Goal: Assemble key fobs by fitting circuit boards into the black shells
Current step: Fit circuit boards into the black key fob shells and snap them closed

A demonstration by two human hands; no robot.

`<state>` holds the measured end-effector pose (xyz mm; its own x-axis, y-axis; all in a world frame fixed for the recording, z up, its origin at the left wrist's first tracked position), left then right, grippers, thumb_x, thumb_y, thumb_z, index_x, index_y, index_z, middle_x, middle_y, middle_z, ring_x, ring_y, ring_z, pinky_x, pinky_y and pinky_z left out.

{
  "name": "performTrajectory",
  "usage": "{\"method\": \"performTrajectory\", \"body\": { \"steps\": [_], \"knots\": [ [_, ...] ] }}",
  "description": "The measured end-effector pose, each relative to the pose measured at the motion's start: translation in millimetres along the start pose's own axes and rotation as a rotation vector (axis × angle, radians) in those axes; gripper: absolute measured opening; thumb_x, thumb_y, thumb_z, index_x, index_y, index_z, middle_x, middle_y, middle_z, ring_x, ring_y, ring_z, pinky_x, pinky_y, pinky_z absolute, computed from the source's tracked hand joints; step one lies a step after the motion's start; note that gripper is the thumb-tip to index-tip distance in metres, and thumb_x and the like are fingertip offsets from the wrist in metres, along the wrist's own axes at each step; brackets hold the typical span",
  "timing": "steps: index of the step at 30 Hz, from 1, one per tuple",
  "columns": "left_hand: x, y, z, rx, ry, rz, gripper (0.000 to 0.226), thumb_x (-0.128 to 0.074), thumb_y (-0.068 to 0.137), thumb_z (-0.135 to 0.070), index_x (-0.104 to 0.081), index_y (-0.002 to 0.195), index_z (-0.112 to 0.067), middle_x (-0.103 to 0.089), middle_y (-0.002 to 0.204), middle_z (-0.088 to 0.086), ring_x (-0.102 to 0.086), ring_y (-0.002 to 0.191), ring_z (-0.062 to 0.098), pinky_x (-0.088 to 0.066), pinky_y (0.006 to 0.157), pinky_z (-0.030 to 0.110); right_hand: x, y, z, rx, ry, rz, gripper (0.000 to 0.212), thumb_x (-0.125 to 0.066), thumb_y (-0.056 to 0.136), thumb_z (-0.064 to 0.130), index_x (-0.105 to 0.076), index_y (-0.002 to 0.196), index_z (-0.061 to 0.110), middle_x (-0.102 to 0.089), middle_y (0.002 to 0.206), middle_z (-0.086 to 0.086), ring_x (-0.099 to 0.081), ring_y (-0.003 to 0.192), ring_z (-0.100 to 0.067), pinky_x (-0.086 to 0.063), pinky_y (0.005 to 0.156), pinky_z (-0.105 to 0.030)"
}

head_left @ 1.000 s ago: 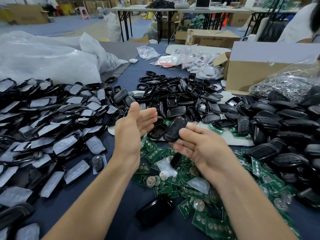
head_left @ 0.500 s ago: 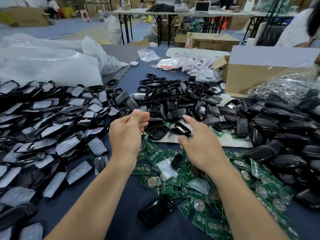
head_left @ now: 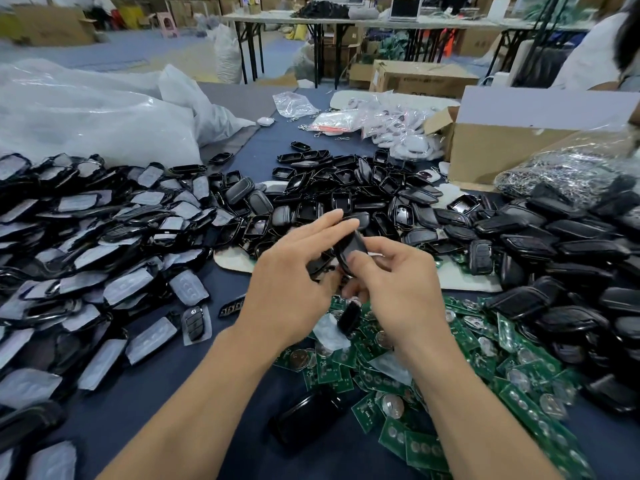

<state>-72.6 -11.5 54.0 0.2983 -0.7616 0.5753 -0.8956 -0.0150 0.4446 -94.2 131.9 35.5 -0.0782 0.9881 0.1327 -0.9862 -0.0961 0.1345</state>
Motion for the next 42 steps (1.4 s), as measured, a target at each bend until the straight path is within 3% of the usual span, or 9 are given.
{"method": "performTrajectory", "body": {
  "steps": [4, 9, 12, 15, 20, 22, 26, 31, 42],
  "knots": [
    [7.8, 1.2, -7.3, -0.049, 0.163, -0.025, 0.066, -0.087, 0.076, -0.015, -0.068, 0.133, -0.043, -0.061, 0.140, -0.025, -0.048, 0.133, -0.002, -0.026, 0.112, 0.005, 8.0, 2.8, 2.5, 0.053, -0.100, 0.057, 0.022, -0.069, 0.094, 0.028, -0.078, 0.087, 0.047, -0.063, 0.049, 0.005, -0.047, 0.041, -0.003, -0.038, 0.044, -0.013],
    [10.2, -1.9, -21.1, -0.159, 0.198, -0.068, 0.052, -0.090, 0.071, -0.021, -0.077, 0.120, -0.036, -0.071, 0.118, -0.022, -0.057, 0.115, -0.001, -0.036, 0.098, 0.005, 10.1, 3.8, -3.0, -0.050, 0.053, 0.130, 0.028, -0.058, 0.101, 0.025, -0.082, 0.086, 0.031, -0.076, 0.072, -0.002, -0.060, 0.055, -0.010, -0.043, 0.050, -0.018],
    [25.2, 0.1, -2.3, 0.043, 0.228, -0.165, 0.049, -0.082, 0.075, -0.051, -0.072, 0.123, -0.047, -0.077, 0.102, -0.021, -0.066, 0.094, 0.002, -0.049, 0.080, 0.019, 33.6, 8.5, -4.4, -0.054, -0.110, -0.005, 0.023, -0.064, 0.094, 0.021, -0.081, 0.083, 0.034, -0.078, 0.077, 0.006, -0.058, 0.055, -0.010, -0.044, 0.052, -0.024],
    [20.2, 1.8, 29.0, 0.315, 0.050, -0.074, 0.066, -0.066, 0.078, -0.069, -0.051, 0.141, -0.055, -0.072, 0.082, -0.035, -0.068, 0.082, -0.008, -0.044, 0.071, 0.005, 33.4, 6.9, -8.6, -0.064, -0.528, 0.107, 0.013, -0.077, 0.085, 0.025, -0.079, 0.076, 0.034, -0.075, 0.072, 0.017, -0.061, 0.050, -0.001, -0.043, 0.044, -0.010],
    [1.7, -0.6, 45.1, 0.518, -0.635, -0.050, 0.016, -0.063, 0.103, -0.031, -0.073, 0.115, -0.029, -0.079, 0.079, 0.008, -0.062, 0.053, 0.012, -0.058, 0.057, 0.026, 26.5, 0.0, -17.8, -0.145, -0.822, 0.210, 0.019, -0.086, 0.078, 0.042, -0.073, 0.091, 0.041, -0.061, 0.090, 0.014, -0.057, 0.056, -0.002, -0.040, 0.049, -0.017],
    [0.7, -2.7, 47.4, 0.575, -0.727, -0.077, 0.021, -0.060, 0.104, -0.022, -0.077, 0.092, -0.024, -0.079, 0.078, 0.014, -0.060, 0.050, 0.016, -0.057, 0.053, 0.026, 24.8, -0.5, -15.7, -0.131, -0.857, 0.198, 0.022, -0.085, 0.079, 0.044, -0.068, 0.092, 0.040, -0.056, 0.095, 0.017, -0.057, 0.068, -0.003, -0.040, 0.057, -0.023],
    [1.2, -3.4, 50.9, 0.609, -0.770, -0.091, 0.017, -0.059, 0.103, -0.009, -0.075, 0.102, -0.014, -0.078, 0.078, 0.017, -0.056, 0.044, 0.016, -0.052, 0.046, 0.025, 22.5, -1.5, -17.8, -0.121, -0.833, 0.208, 0.025, -0.084, 0.082, 0.032, -0.065, 0.096, 0.039, -0.056, 0.095, 0.019, -0.056, 0.072, 0.000, -0.038, 0.056, -0.017],
    [-1.6, -4.9, 58.1, 0.649, -0.773, -0.116, 0.015, -0.065, 0.099, -0.006, -0.077, 0.100, -0.015, -0.079, 0.083, 0.015, -0.064, 0.047, 0.021, -0.056, 0.048, 0.027, 41.3, 3.9, -8.5, -0.063, -0.367, -0.034, 0.028, -0.085, 0.077, 0.004, -0.075, 0.079, 0.030, -0.071, 0.075, 0.008, -0.054, 0.044, -0.002, -0.044, 0.046, -0.017],
    [-16.1, -2.6, 57.9, 0.618, -0.713, 0.004, 0.022, -0.069, 0.094, -0.002, -0.075, 0.102, -0.022, -0.081, 0.086, 0.006, -0.079, 0.074, 0.024, -0.061, 0.058, 0.026, 19.8, -0.6, -25.1, -0.284, 0.573, -0.043, 0.020, -0.070, 0.085, -0.012, -0.078, 0.077, 0.005, -0.079, 0.091, -0.013, -0.078, 0.089, -0.025, -0.062, 0.079, -0.027]
  ]
}}
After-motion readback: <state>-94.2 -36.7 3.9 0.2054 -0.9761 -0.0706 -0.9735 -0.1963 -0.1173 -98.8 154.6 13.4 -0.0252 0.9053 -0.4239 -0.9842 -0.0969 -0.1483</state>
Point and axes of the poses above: each hand's wrist, its own y-axis towards the middle knuckle, its own x-axis out of the back of the hand, z = x × y, the point moved 9 cm from there along y, towards the middle knuckle
